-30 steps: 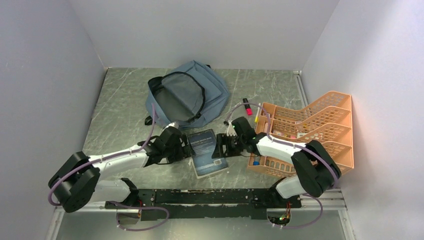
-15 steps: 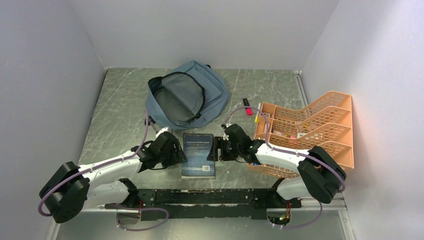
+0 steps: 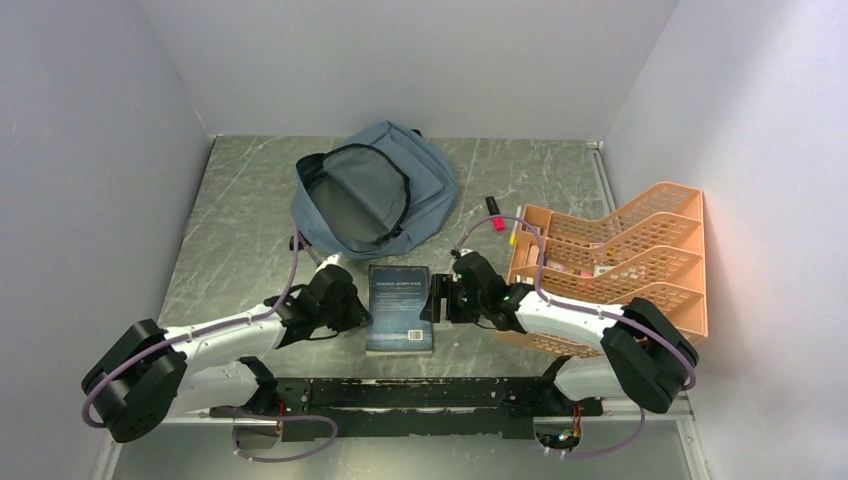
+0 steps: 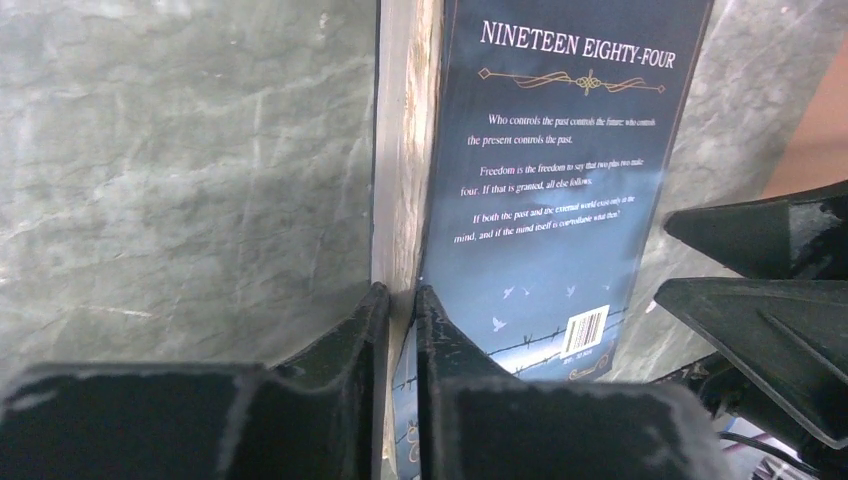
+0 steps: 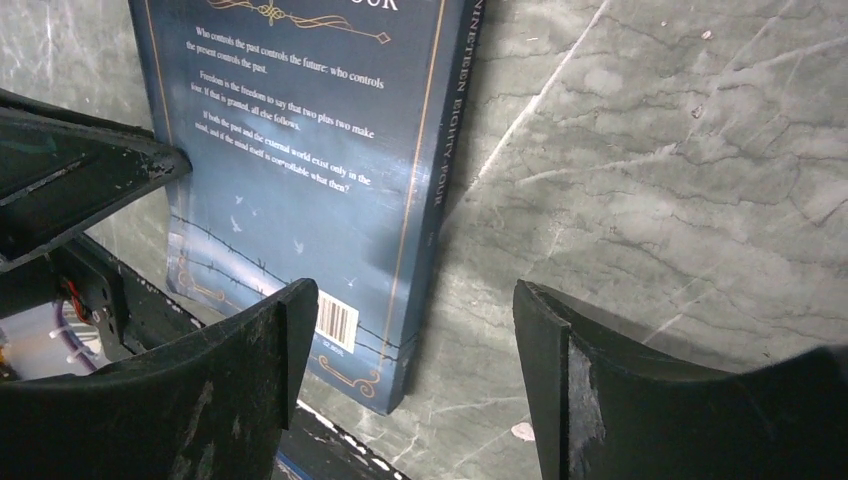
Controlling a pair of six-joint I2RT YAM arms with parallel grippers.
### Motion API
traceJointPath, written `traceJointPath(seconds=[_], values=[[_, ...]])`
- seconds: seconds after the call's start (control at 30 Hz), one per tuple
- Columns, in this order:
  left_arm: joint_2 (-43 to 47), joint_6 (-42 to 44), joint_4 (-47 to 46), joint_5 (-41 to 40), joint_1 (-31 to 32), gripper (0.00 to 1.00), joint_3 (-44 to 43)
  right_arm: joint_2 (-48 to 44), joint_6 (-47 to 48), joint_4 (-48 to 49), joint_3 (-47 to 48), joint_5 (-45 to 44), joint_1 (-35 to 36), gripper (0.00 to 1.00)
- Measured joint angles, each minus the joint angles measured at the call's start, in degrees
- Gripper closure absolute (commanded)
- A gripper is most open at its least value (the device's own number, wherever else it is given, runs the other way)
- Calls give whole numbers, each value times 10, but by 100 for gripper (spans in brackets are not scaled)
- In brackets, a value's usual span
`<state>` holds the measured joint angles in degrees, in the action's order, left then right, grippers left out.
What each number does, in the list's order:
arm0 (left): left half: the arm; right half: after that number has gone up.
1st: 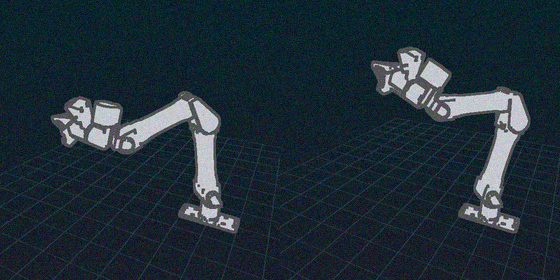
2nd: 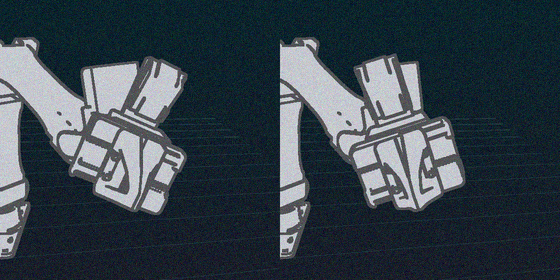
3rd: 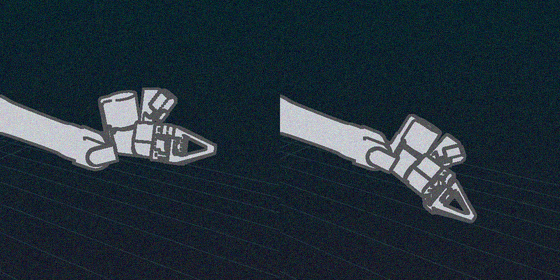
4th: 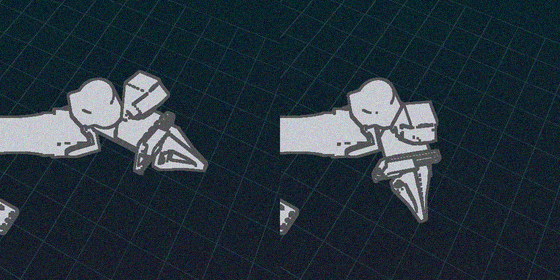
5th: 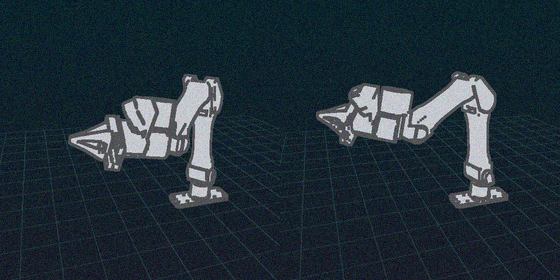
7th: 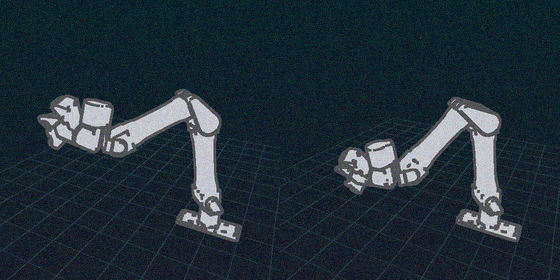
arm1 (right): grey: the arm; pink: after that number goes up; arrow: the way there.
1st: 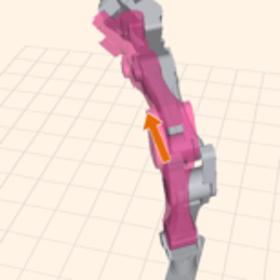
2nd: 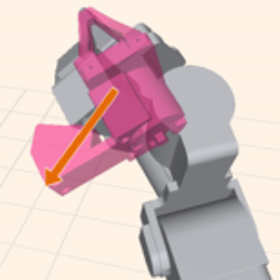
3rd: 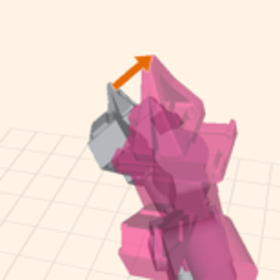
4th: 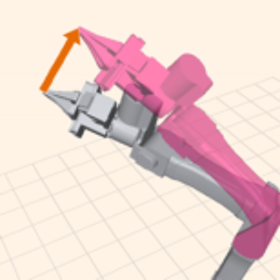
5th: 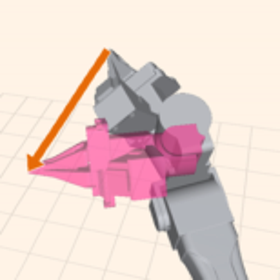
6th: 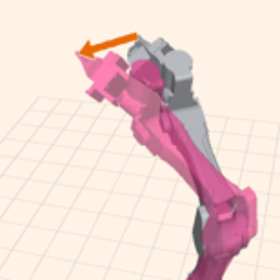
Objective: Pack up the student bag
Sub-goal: Pick up the book from the center of the board.
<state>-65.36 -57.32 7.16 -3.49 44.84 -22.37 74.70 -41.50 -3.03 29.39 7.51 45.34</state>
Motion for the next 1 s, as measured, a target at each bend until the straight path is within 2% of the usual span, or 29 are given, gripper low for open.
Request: traceJointPath(seconds=[0.03,0.27,0.5,0.67,0.83,1.0], values=[[-1,0,-10,2,0,95,3,-1,-1,0,-1,-3,0,25],[-7,-7,-75,23,-7,95,29,-1,-12,3,-6,-8,-3,22],[-12,-10,-156,121,-81,95,80,-10,-35,17,-17,-8,-12,19],[-22,-4,-172,154,-101,95,84,-15,-71,57,-38,13,-30,20],[-31,-3,-189,162,-106,95,88,4,-133,126,-59,40,-36,25],[-36,-3,-200,163,-108,95,90,32,-198,195,-76,56,-39,25]])
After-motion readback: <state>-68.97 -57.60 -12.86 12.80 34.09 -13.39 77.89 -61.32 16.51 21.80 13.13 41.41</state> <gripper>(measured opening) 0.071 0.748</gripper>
